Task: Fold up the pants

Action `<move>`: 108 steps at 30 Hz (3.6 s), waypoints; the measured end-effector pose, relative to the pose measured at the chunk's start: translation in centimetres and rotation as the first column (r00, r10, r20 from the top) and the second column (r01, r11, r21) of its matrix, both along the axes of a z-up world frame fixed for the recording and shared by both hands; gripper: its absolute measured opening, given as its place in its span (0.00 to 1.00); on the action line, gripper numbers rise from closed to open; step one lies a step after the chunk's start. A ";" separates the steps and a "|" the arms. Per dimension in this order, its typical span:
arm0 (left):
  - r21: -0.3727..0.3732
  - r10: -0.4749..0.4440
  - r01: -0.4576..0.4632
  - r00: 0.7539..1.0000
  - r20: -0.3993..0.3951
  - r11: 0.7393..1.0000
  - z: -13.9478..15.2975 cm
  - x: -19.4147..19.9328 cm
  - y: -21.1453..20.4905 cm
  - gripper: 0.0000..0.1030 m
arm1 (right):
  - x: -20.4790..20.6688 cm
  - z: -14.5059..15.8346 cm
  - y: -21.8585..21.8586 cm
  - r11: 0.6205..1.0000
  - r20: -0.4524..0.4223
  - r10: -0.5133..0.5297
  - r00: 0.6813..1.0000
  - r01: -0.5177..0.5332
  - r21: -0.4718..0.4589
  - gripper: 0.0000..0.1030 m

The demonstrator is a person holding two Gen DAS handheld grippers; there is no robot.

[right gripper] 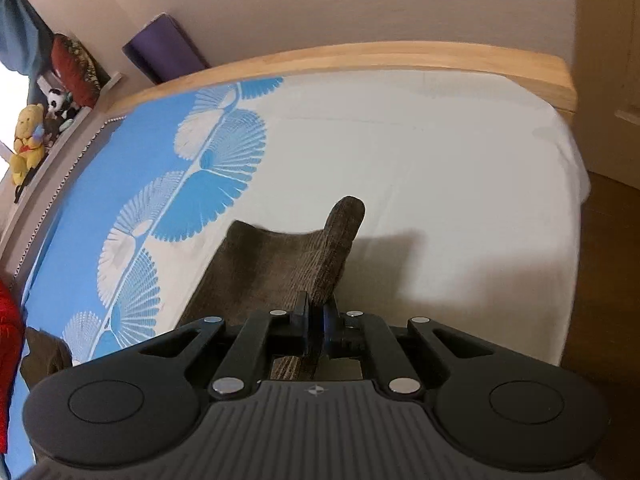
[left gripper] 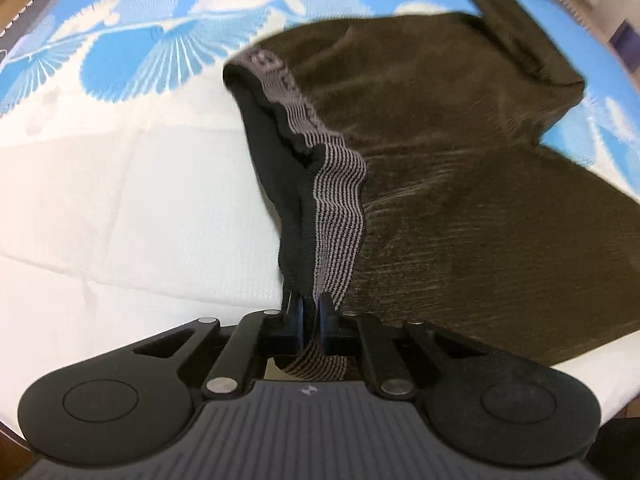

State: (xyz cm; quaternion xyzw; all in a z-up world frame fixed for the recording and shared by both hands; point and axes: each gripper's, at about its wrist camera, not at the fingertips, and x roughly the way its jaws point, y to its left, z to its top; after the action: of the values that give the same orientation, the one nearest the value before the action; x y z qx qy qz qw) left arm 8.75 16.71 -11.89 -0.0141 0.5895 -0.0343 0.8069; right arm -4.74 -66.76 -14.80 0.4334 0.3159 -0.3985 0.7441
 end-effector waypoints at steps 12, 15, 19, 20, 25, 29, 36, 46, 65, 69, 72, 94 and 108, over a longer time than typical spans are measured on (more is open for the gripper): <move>0.211 -0.065 0.074 0.997 -0.047 0.975 0.2 -1.2 -1.2 0.13 | -0.6 -1.5 0.3 0.997 -0.261 0.001 0.965 -0.020 -0.070 0.15; 0.082 -0.065 0.059 0.996 0.065 0.995 2.4 -0.7 -1.7 0.19 | 0.2 0.8 1.7 0.970 -0.312 -0.059 0.948 -0.019 -0.243 0.22; 0.011 -0.156 0.156 0.985 0.072 0.988 2.2 0.2 -4.6 0.30 | 1.8 3.8 4.5 0.926 -0.180 0.032 0.983 -0.097 -0.366 0.23; 0.026 -0.178 0.177 0.982 0.065 0.984 1.8 0.5 -5.3 0.30 | 2.4 4.3 5.2 0.920 -0.130 0.087 0.988 -0.130 -0.371 0.25; 0.095 -0.210 0.211 0.978 -0.020 0.973 -0.9 1.5 -7.6 0.30 | 6.6 4.8 9.1 0.867 0.070 0.437 0.897 -0.400 -0.296 0.30; 0.063 -0.178 0.174 0.983 0.051 0.983 0.4 2.5 -9.1 0.30 | 10.1 4.8 13.1 0.765 0.102 0.622 0.776 -0.575 -0.291 0.30; -0.039 -0.155 0.171 0.952 0.264 0.985 3.6 4.3 -15.8 0.18 | 16.3 5.4 19.0 0.660 0.171 0.748 0.641 -0.694 -0.288 0.06; 0.044 -0.285 0.293 0.867 0.410 0.955 -0.4 10.4 -29.6 0.35 | 22.7 3.4 22.0 0.742 0.318 0.650 0.690 -0.667 -0.068 0.07; 0.163 0.154 -0.177 0.977 0.146 0.971 -4.2 15.7 -25.6 0.40 | 30.2 0.2 24.3 0.745 0.297 0.647 0.702 -0.665 -0.052 0.10; 0.304 0.014 -0.101 0.961 0.276 0.947 -3.7 15.9 -28.5 0.53 | 32.8 -1.4 24.1 0.754 0.359 0.613 0.704 -0.656 -0.001 0.10; 0.400 -0.130 -0.015 0.934 0.333 0.916 -3.6 15.9 -30.7 0.60 | 36.0 -3.0 23.2 0.774 0.363 0.589 0.722 -0.633 0.005 0.10; 0.388 -0.270 0.179 0.943 0.195 0.904 -6.8 16.9 -30.4 0.24 | 57.4 -8.5 27.6 0.564 0.239 0.807 0.540 -0.825 -0.041 0.06; 0.321 -0.195 0.133 0.966 0.171 0.938 -5.8 17.2 -28.6 0.13 | 53.2 1.6 26.6 0.271 0.387 0.908 0.162 -0.931 -0.246 0.00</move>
State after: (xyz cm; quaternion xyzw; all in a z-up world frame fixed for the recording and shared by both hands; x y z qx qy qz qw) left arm 25.90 -11.91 -17.70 0.1645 0.5027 -0.0109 0.8486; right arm 48.45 -40.12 -13.23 0.2512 0.3374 0.2544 0.8708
